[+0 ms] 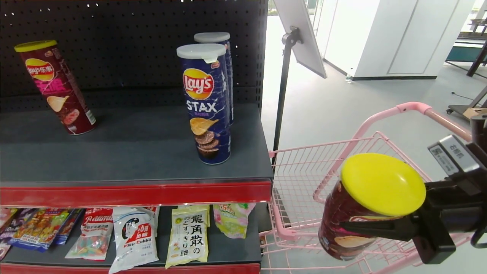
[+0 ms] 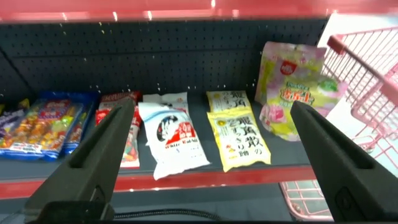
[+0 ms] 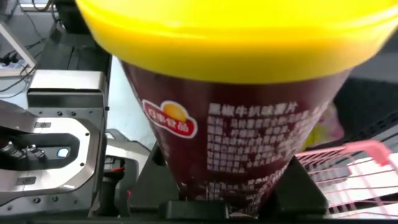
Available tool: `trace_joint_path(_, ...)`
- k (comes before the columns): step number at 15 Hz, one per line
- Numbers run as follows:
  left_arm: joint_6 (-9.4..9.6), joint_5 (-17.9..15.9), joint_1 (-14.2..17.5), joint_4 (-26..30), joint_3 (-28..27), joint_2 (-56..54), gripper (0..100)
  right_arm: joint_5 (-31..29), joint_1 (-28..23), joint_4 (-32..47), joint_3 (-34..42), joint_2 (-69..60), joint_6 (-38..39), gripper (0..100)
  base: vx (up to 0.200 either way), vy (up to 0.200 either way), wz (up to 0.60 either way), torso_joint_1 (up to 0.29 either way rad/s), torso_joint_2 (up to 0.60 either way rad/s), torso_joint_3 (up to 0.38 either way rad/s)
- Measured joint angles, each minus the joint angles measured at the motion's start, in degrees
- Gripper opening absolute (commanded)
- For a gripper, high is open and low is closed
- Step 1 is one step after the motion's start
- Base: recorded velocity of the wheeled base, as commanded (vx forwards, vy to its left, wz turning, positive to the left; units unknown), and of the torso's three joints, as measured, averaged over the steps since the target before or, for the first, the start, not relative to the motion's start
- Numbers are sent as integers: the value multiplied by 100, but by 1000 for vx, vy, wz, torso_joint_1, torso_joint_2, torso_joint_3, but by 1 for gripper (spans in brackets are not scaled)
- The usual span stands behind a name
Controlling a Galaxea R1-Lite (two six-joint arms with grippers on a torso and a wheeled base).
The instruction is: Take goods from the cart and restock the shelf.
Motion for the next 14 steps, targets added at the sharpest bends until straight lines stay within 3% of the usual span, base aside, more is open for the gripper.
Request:
trace_joint_path(8, 0, 0, 0, -1, 0, 0, 100, -277, 542, 18, -213, -133, 419, 0, 0, 0, 0, 233, -548, -317)
trace_joint_path(14, 0, 2, 0, 0, 0, 0, 100, -441, 855, 30, -163, -369, 507, 0, 0, 0, 0, 105, -233, -131)
